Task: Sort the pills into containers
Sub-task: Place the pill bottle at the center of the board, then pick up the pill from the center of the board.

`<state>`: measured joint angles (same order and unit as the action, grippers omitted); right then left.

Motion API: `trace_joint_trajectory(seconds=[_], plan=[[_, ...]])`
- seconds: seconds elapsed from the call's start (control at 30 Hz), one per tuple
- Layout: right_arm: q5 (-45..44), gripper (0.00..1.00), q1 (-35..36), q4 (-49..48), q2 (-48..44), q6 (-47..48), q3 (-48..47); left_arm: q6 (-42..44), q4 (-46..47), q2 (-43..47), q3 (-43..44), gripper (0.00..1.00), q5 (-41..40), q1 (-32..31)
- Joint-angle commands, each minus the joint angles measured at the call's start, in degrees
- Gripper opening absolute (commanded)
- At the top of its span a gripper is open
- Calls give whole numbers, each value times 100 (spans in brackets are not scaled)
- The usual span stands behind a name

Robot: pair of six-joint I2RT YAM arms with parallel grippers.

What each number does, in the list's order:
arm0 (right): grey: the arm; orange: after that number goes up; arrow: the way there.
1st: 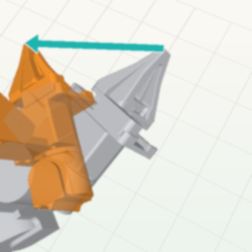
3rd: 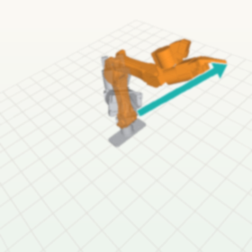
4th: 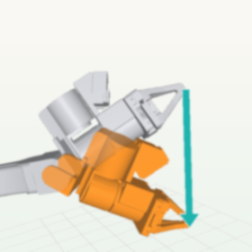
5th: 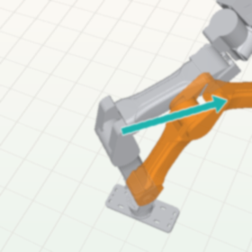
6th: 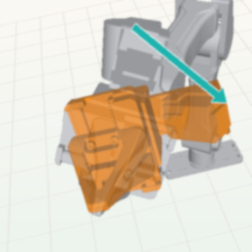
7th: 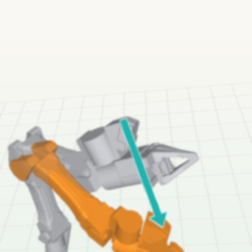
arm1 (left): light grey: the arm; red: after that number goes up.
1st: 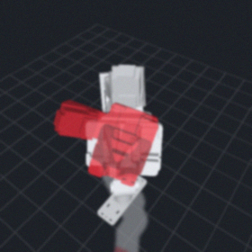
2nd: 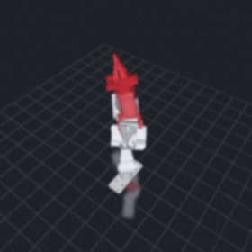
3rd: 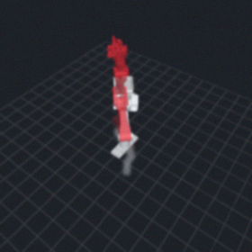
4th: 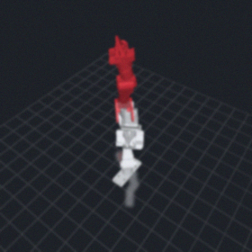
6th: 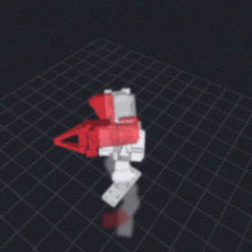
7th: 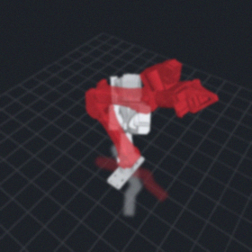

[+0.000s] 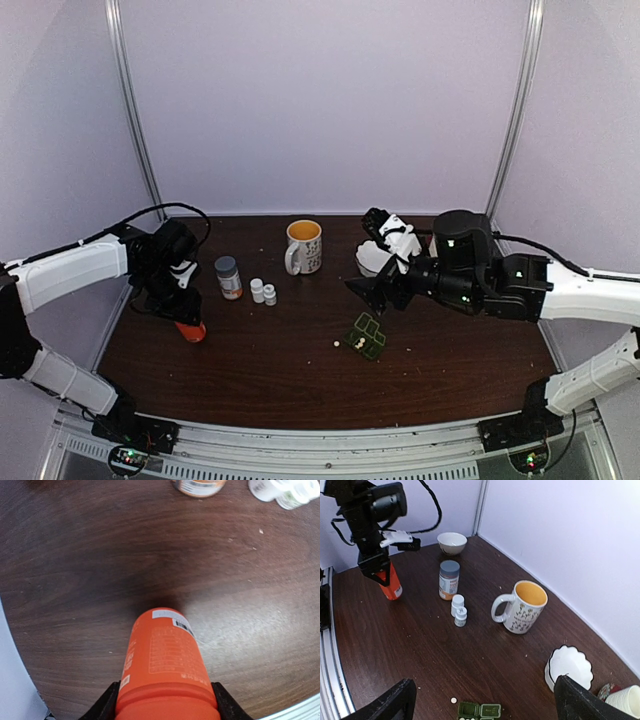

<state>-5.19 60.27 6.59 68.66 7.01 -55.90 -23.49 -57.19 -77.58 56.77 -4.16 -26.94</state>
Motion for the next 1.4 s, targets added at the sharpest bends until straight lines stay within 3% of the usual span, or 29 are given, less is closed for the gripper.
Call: trace_joint_trajectory(seconds=[0.0, 0.37, 0.6, 0.83, 0.93, 1.1, 1.37], plan=[[-629, 100, -92, 571, 508, -1025, -341, 172, 34, -176, 135, 46, -454, 155], [-203, 100, -176, 1765, 1223, -2233, -1098, 434, 564, -701, 184, 51, -463, 514], [-252, 100, -153, 3150, 1665, -2693, -1754, 428, 756, -694, 98, 79, -346, 541], [78, 100, -134, 3622, 1911, -2758, -1885, 502, 478, -219, 307, 93, -344, 498], [-74, 100, -162, 3606, 1927, -2787, -1783, 489, 50, 157, 703, 91, -821, 68], [-638, 100, -236, 3515, 1778, -2899, -1641, 230, -397, 264, 1509, 83, -884, -865], [-1286, 99, -434, 2587, 952, -3211, -941, -60, -249, -1349, 2761, 64, -345, -2218]])
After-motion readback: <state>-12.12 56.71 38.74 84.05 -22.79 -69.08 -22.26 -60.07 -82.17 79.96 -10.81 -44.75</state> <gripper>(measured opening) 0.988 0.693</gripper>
